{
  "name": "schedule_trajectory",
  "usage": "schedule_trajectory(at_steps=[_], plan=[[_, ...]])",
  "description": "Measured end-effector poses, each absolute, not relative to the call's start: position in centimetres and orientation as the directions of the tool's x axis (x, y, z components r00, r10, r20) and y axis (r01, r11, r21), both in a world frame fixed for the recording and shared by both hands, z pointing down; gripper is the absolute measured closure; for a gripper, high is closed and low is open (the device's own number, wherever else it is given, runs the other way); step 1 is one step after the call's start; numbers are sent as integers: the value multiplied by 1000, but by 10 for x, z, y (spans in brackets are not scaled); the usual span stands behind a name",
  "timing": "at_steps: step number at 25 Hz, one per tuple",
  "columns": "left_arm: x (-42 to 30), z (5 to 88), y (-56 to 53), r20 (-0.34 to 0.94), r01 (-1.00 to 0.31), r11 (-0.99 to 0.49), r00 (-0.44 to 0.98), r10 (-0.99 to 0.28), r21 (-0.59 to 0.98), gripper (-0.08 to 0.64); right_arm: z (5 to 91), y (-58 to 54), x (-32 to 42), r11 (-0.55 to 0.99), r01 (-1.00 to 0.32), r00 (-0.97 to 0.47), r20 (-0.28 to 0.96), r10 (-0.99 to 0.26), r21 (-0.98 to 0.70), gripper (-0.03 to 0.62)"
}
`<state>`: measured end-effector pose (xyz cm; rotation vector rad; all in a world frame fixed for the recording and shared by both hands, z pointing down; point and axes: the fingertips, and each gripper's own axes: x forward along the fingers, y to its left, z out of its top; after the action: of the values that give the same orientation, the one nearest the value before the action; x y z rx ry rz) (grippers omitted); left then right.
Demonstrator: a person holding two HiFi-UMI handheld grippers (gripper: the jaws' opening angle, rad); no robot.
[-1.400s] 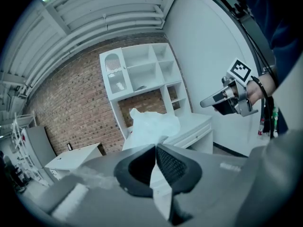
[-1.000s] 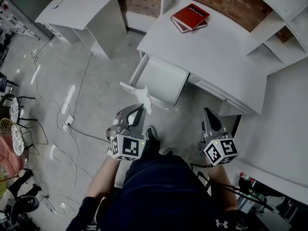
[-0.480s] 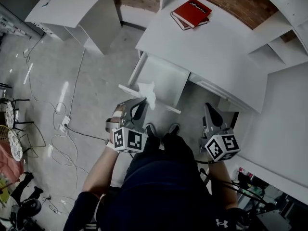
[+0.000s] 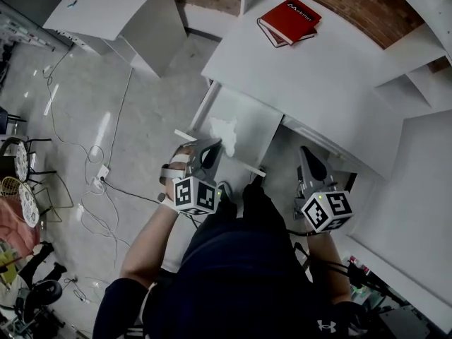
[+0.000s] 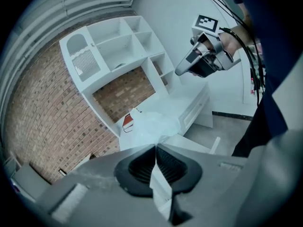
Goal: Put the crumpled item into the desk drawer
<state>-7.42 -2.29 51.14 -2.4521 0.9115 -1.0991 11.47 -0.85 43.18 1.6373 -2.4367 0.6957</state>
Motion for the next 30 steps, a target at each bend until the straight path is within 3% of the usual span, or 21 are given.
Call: schedule_trajectory(at_steps=[16,24,30], plan=[[-27,595,-76,722,-137,-785,322,-612,-604,551,466,-96,155,427,-819,-558,356,-750,-383,589],[-33,647,-89,793,68,-809,262,-549,-583,551,485,-89,149,371,-836,-529,416,-740,-404,589],[-37,687,-109,832,148,-830,250,-494,-537,551,501,-87,151,306,-862,-482,462,-745,-405,590]])
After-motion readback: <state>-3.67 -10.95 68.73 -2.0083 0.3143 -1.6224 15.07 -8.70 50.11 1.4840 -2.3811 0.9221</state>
